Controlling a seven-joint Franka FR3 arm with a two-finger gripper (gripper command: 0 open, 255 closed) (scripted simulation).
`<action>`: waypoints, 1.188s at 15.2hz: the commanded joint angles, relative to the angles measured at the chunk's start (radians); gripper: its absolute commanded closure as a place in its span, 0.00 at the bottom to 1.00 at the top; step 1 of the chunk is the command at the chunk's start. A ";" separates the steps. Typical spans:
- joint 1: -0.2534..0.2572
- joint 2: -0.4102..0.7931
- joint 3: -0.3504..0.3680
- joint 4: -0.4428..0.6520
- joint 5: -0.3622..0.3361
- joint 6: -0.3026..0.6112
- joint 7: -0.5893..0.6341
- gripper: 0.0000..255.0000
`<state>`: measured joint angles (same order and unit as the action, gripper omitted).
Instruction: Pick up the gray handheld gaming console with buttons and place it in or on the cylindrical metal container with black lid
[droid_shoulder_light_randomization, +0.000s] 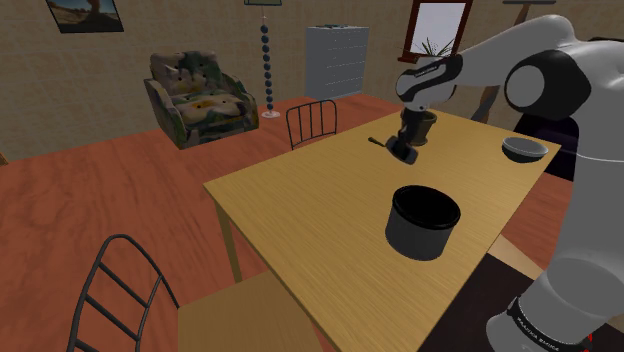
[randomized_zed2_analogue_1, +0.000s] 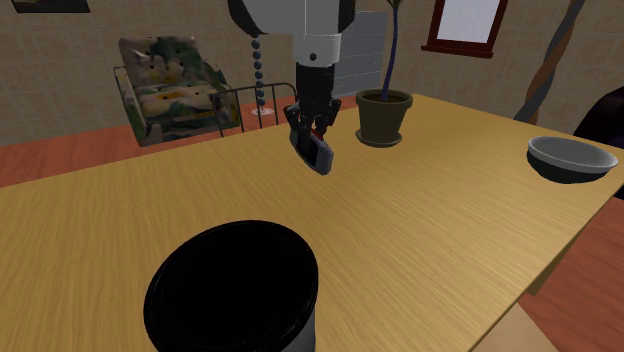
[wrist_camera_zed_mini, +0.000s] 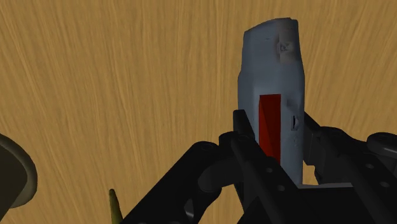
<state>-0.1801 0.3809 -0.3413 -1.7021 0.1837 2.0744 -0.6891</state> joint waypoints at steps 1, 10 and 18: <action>0.000 -0.007 -0.002 0.018 -0.004 -0.025 0.003 1.00; 0.001 -0.040 -0.009 0.094 -0.021 -0.131 0.018 1.00; -0.002 -0.055 -0.013 0.181 -0.031 -0.232 0.027 1.00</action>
<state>-0.1816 0.3295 -0.3539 -1.5290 0.1548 1.8541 -0.6628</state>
